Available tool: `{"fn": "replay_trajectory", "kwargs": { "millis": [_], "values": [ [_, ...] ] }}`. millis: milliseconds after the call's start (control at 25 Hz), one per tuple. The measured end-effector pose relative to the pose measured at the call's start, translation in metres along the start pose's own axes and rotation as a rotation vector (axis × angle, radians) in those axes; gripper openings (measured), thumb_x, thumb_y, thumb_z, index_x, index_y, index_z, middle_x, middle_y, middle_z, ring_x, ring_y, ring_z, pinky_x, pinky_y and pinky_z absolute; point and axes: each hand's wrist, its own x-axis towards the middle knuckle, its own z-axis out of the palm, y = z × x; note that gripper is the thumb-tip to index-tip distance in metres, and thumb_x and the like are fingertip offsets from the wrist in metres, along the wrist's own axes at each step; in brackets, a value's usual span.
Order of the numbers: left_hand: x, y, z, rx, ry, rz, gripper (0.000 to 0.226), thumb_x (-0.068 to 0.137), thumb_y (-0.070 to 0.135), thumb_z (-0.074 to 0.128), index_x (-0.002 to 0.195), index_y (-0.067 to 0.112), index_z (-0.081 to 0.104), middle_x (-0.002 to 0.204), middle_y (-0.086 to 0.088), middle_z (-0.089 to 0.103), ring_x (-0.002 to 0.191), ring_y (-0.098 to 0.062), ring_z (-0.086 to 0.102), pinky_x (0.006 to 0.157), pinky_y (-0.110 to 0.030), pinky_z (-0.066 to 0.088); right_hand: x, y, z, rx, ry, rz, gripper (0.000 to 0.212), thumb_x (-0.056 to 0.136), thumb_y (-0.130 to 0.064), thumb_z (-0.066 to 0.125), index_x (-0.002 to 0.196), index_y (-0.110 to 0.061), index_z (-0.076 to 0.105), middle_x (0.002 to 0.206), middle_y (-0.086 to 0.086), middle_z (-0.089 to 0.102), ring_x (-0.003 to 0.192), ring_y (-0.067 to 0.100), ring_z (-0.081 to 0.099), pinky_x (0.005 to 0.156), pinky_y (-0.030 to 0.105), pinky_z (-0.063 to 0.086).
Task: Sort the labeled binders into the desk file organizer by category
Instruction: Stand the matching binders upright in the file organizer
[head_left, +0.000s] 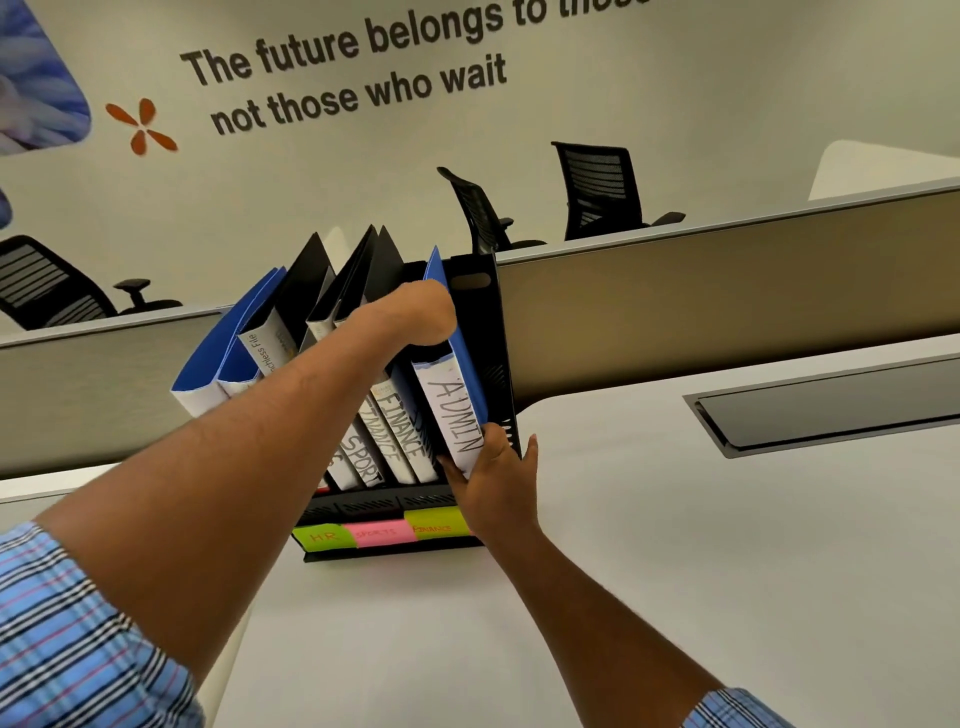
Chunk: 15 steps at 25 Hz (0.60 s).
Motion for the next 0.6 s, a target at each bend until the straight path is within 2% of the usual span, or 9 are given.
{"fn": "replay_trajectory", "kwargs": {
  "millis": [80, 160, 200, 240, 280, 320, 400, 480, 600],
  "values": [
    [-0.005, 0.001, -0.002, -0.072, 0.022, -0.005, 0.040, 0.101, 0.017, 0.039, 0.061, 0.014, 0.034, 0.060, -0.004, 0.032, 0.052, -0.015, 0.029, 0.048, -0.025, 0.023, -0.002, 0.001, -0.006, 0.020, -0.051, 0.011, 0.055, 0.085, -0.054, 0.059, 0.118, -0.012, 0.044, 0.110, 0.003, 0.064, 0.103, 0.021, 0.062, 0.112, 0.054, 0.028],
    [-0.017, 0.007, -0.004, -0.145, 0.055, -0.014, 0.029, 0.100, 0.028, 0.044, 0.079, 0.009, 0.046, 0.065, -0.006, 0.040, 0.055, -0.015, 0.038, 0.048, -0.025, 0.028, -0.003, 0.002, -0.014, 0.028, -0.093, 0.028, 0.070, 0.083, -0.060, 0.059, 0.127, -0.008, 0.043, 0.119, 0.006, 0.057, 0.111, 0.024, 0.056, 0.107, 0.051, 0.034],
    [-0.024, 0.011, -0.004, -0.165, 0.053, -0.003, 0.028, 0.099, 0.032, 0.044, 0.099, 0.005, 0.050, 0.073, -0.009, 0.048, 0.062, -0.018, 0.046, 0.053, -0.025, 0.033, -0.004, 0.001, -0.018, 0.050, -0.116, 0.041, 0.078, 0.081, -0.061, 0.060, 0.133, -0.006, 0.039, 0.125, 0.008, 0.053, 0.116, 0.025, 0.052, 0.106, 0.048, 0.036],
    [-0.028, 0.014, -0.002, -0.180, 0.045, 0.008, 0.042, 0.099, 0.036, 0.043, 0.119, 0.000, 0.046, 0.090, -0.015, 0.055, 0.078, -0.024, 0.055, 0.062, -0.028, 0.039, -0.005, 0.000, -0.022, 0.087, -0.139, 0.057, 0.085, 0.080, -0.061, 0.061, 0.138, -0.005, 0.034, 0.132, 0.010, 0.048, 0.122, 0.026, 0.048, 0.106, 0.046, 0.037],
    [-0.035, 0.017, -0.002, -0.183, 0.053, 0.010, 0.052, 0.099, 0.039, 0.041, 0.129, -0.003, 0.040, 0.111, -0.022, 0.055, 0.100, -0.031, 0.055, 0.076, -0.033, 0.043, -0.006, -0.003, -0.027, 0.127, -0.159, 0.073, 0.092, 0.079, -0.061, 0.063, 0.143, -0.005, 0.028, 0.139, 0.011, 0.042, 0.128, 0.026, 0.043, 0.107, 0.044, 0.037],
    [-0.043, 0.019, 0.000, -0.187, 0.097, 0.009, 0.058, 0.098, 0.041, 0.039, 0.133, -0.005, 0.036, 0.129, -0.026, 0.047, 0.119, -0.037, 0.047, 0.092, -0.038, 0.040, -0.006, -0.006, -0.032, 0.149, -0.176, 0.083, 0.096, 0.078, -0.060, 0.065, 0.146, -0.005, 0.023, 0.144, 0.011, 0.037, 0.132, 0.026, 0.038, 0.109, 0.043, 0.035],
    [-0.063, 0.026, 0.004, -0.183, 0.203, 0.040, 0.063, 0.100, 0.041, 0.034, 0.140, -0.006, 0.027, 0.147, -0.027, 0.028, 0.138, -0.037, 0.024, 0.112, -0.040, 0.022, -0.006, -0.012, -0.042, 0.133, -0.192, 0.073, 0.101, 0.078, -0.060, 0.066, 0.148, -0.007, 0.017, 0.149, 0.011, 0.031, 0.137, 0.025, 0.032, 0.112, 0.043, 0.033],
    [-0.085, 0.031, 0.016, -0.151, 0.241, 0.111, 0.065, 0.101, 0.038, 0.031, 0.147, -0.005, 0.011, 0.157, -0.021, 0.010, 0.146, -0.030, 0.003, 0.118, -0.034, 0.003, -0.005, -0.019, -0.054, 0.110, -0.195, 0.051, 0.100, 0.078, -0.058, 0.067, 0.149, -0.007, 0.017, 0.152, 0.011, 0.029, 0.139, 0.025, 0.030, 0.111, 0.044, 0.033],
    [-0.118, 0.034, 0.044, -0.144, 0.351, 0.205, 0.060, 0.103, 0.029, 0.030, 0.148, 0.000, 0.006, 0.159, -0.014, 0.002, 0.147, -0.024, -0.007, 0.116, -0.028, -0.006, -0.002, -0.028, -0.070, 0.064, -0.209, 0.001, 0.095, 0.081, -0.053, 0.066, 0.150, -0.008, 0.017, 0.153, 0.010, 0.029, 0.138, 0.025, 0.032, 0.109, 0.044, 0.036]
  ]
}}
